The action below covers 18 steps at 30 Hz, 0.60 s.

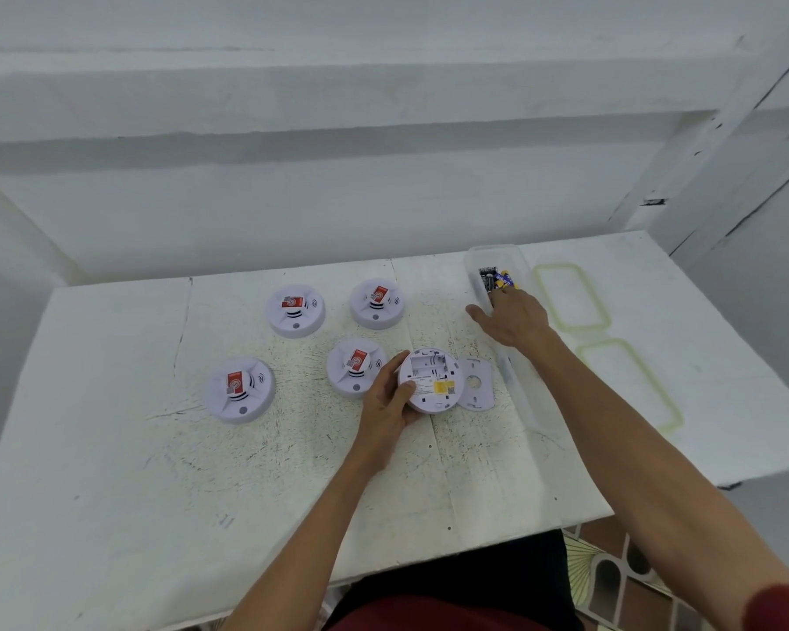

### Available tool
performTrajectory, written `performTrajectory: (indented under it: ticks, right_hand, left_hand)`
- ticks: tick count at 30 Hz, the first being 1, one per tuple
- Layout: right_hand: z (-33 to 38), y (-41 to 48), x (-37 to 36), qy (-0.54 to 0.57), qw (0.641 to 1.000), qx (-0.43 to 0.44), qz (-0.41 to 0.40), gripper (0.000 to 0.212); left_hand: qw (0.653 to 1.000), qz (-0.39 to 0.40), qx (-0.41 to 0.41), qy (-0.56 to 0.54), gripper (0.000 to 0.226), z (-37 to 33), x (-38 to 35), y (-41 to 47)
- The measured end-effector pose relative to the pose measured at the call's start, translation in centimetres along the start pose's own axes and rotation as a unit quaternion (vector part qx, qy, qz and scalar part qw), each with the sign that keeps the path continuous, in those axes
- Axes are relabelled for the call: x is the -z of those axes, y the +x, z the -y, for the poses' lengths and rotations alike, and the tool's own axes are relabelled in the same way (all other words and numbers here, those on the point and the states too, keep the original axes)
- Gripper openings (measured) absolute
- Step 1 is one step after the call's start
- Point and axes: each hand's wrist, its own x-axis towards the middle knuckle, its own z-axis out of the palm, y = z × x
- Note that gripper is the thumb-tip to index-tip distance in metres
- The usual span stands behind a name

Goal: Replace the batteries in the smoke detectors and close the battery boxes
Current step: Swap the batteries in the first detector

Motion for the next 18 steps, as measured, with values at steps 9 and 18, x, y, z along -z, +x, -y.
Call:
performTrajectory:
  ticks: [9,18]
  right_hand:
    - [-0.7,-0.1,0.8,0.024,0.999,0.034,-0.004,0.046]
    - [-0.8,-0.2,2.1,0.066,0.998,-0.002,-0.003,0.074]
  left_hand:
    - [1.0,-0.002,0.001,-0.002,0.041,0.1,0.0,0.0]
    - [1.0,-0.002,0.001,-0.005,0.041,0.2,0.0,0.2]
